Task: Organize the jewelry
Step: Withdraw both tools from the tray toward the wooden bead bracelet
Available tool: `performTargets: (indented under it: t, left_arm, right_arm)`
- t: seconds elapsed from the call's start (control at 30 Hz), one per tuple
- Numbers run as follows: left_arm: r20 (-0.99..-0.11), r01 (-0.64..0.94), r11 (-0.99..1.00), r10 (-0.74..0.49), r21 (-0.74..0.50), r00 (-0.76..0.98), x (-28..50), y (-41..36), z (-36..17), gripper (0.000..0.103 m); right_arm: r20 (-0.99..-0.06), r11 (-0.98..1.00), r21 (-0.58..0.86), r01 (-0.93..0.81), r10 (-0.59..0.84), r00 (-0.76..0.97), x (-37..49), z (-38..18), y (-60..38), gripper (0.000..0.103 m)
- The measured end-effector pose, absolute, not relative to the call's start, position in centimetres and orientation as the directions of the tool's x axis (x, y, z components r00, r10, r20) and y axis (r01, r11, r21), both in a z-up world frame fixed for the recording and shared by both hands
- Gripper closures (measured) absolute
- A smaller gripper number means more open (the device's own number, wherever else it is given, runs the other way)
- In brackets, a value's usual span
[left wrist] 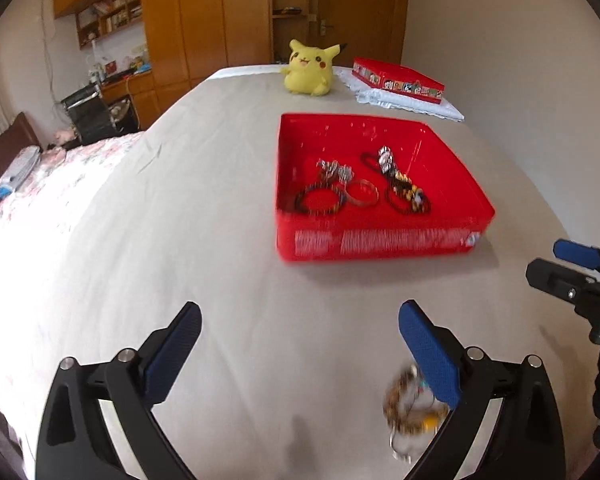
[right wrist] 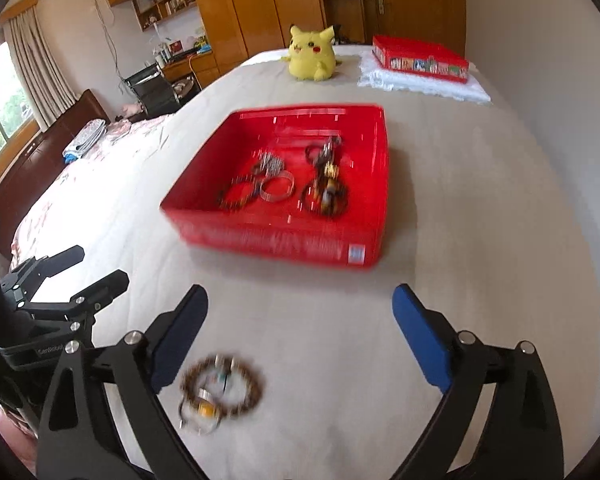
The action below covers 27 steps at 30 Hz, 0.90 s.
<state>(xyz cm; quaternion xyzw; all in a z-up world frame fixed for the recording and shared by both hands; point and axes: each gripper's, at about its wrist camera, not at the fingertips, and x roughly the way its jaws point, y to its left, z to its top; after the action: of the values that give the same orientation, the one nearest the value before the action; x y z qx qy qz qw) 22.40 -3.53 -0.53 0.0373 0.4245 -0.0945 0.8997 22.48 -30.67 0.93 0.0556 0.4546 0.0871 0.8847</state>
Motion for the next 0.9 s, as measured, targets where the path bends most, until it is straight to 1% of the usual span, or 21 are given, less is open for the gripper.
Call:
performTargets:
  t: [0.1,0.2,0.27,0.47,0.63,0.8,0.9]
  left_arm:
    - [-0.776,0.195,0.98,-0.151,-0.036,0.612,20.3,-2.8,-0.9,0.004]
    - [-0.774,0.181,0.983,-0.141,-0.034,0.618,18.7,-2.4,-1.0,0.004]
    - [-0.775,0.181,0.983,-0.142,-0.036,0.616,17.9,-2.2,-1.2,0.004]
    - [-0.779,0.185,0.982,-0.143,-0.036,0.611,16.0,-2.3,-1.4,0.004]
    - [-0.786,0.175,0.984,-0.12,-0.016,0.607,15.5,-1.9,-1.8,0.004]
    - [-0.82,0.146,0.989,-0.109,-0.032,0.562,15.9,-0.5,-3.2,0.004]
    - [-0.823,0.135,0.991,-0.095,-0.022,0.561,16.0,0.0,-3.7,0.004]
  right_arm:
    - [-0.809,0.982,0.168,-0.085,0.187,0.557,21.1,0.4,-30.4,0.004]
    - [-0.836,0.992,0.118,-0.053,0.128,0.533,19.8,-0.5,-29.8,0.003]
    - [-0.85,0.992,0.116,-0.049,0.124,0.512,19.3,-1.3,-29.7,0.003]
    - [-0.858,0.982,0.178,-0.069,0.189,0.477,17.5,-3.1,-29.3,0.003]
    - [-0.836,0.972,0.224,-0.073,0.23,0.498,16.3,-3.0,-29.6,0.003]
    - [-0.823,0.96,0.267,-0.08,0.271,0.5,15.4,-2.8,-29.6,0.003]
    - [-0.832,0.951,0.288,-0.11,0.306,0.462,15.5,-3.2,-28.7,0.003]
